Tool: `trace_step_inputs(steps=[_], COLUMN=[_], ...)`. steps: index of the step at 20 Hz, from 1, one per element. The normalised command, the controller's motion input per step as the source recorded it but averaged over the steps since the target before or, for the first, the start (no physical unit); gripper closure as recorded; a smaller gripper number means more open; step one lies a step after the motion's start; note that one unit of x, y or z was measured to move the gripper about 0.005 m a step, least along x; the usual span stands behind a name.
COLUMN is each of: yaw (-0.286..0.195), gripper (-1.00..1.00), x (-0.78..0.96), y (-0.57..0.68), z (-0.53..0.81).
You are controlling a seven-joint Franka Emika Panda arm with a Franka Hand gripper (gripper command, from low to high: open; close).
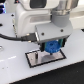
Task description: Insert the blue gear onto the right peg, followed by the red gear
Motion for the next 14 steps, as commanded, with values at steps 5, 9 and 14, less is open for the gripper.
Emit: trace_step_inputs(steps=[5,9,14], yaw=[0.0,0.0,0.0], gripper=[1.0,1.0,1.0], x=[0.2,0.12,0.23], y=[0.01,0.0,0.02], z=[-0.26,-0.1,0.26])
